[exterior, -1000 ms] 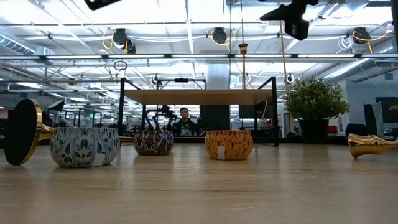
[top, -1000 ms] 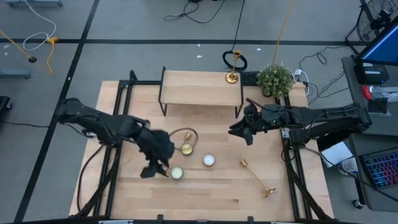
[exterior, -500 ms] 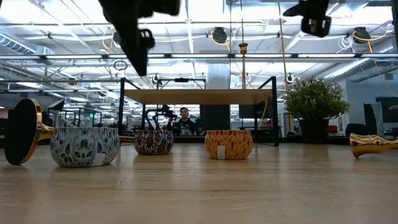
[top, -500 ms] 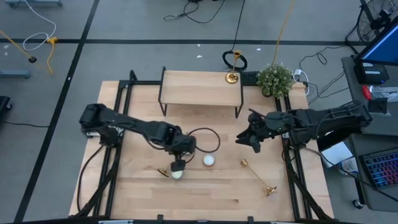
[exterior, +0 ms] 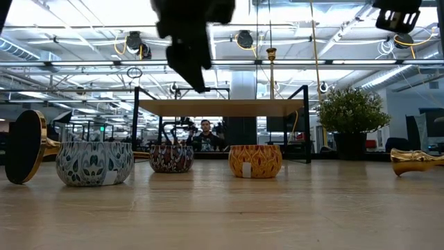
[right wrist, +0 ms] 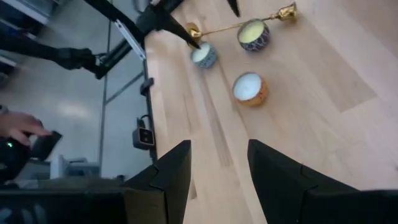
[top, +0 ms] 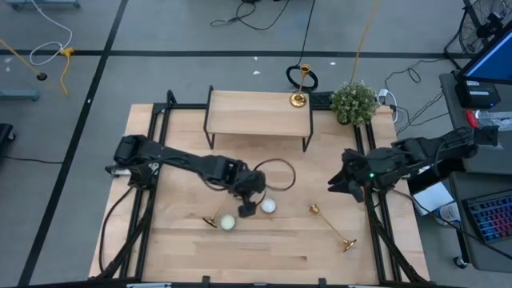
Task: Pick & Place candle stick holders
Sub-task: Put the orange scented candle on the shelf
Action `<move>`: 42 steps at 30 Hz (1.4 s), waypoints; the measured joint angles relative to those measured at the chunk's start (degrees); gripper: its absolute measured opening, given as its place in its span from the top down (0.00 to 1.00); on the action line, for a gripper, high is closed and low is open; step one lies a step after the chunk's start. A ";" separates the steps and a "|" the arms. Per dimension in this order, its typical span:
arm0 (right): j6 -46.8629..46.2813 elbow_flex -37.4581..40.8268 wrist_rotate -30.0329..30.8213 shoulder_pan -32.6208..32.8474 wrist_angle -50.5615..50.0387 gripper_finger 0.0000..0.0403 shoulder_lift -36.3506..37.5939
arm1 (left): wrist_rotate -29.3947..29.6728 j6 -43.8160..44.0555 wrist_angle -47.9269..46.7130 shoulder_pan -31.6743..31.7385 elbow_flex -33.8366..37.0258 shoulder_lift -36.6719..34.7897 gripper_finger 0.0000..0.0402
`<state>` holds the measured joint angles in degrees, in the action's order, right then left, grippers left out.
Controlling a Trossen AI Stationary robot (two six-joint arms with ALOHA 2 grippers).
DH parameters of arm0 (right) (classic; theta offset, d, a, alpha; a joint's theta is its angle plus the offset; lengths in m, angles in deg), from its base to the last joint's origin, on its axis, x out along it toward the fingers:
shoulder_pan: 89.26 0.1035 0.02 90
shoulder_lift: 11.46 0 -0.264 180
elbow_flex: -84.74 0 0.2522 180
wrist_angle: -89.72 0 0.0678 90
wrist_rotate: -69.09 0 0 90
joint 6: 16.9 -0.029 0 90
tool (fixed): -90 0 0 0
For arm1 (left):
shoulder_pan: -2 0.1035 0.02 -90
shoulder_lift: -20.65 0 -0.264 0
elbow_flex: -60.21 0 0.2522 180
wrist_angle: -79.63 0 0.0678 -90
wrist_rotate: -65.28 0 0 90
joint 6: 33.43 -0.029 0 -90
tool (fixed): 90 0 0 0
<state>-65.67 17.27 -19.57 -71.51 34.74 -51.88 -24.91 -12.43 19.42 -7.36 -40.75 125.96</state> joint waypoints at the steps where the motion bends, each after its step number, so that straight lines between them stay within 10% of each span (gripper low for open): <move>1: -0.09 0.00 0.71 0.45 0.06 0.61 0.58 | -1.10 1.01 0.18 0.50 -1.02 0.88 0.01; 14: -1.00 0.00 4.70 3.83 -3.38 0.61 3.73 | 0.53 -11.94 -6.53 -0.15 -18.86 17.28 0.01; 42: -0.46 0.00 7.87 3.75 -5.80 0.61 4.23 | -4.09 -13.04 -4.53 0.47 -19.01 23.34 0.01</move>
<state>-66.14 17.27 -11.70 -67.76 28.94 -47.64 -29.00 -25.47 14.89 -6.88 -59.76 149.30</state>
